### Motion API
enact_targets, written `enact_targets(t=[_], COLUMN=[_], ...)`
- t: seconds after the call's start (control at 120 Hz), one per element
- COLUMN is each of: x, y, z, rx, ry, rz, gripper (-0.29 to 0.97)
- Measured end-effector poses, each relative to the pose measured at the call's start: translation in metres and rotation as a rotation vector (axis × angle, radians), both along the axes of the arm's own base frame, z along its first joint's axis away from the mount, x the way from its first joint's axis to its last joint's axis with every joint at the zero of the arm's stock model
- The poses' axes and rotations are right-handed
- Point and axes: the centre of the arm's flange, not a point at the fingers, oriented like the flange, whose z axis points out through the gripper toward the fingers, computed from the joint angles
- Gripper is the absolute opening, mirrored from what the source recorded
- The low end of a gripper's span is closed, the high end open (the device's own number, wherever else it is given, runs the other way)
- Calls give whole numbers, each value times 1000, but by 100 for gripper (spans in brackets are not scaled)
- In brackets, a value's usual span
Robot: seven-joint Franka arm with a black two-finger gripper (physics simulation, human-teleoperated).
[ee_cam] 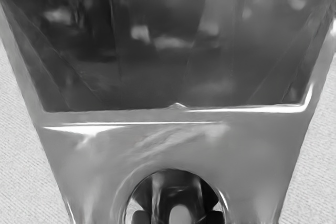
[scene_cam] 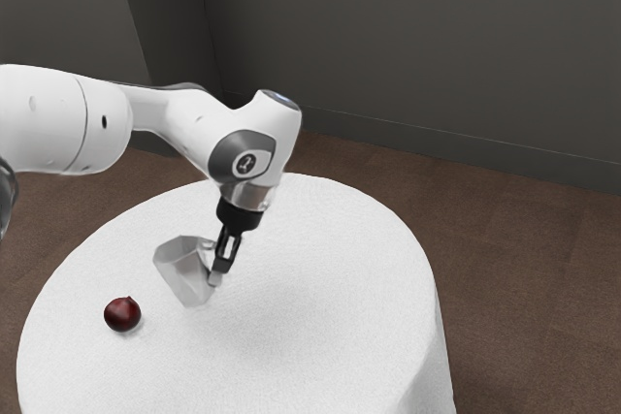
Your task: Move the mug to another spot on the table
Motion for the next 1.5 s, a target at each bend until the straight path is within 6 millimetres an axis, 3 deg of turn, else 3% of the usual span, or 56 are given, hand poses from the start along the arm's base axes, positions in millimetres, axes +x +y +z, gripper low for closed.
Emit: enact_targets(t=[0.167,0.308,0.525,1.317,1.5], x=[15,37,55,74,77], y=[31,43,44,56,49], z=[-8,-14,-24,-59,-58], rx=[-15,-31,-55,-123,-129], ry=[27,27,38,4,-15], rz=[-3,-31,-92,-235,-264], gripper=[-8,-8,-8,-8,28])
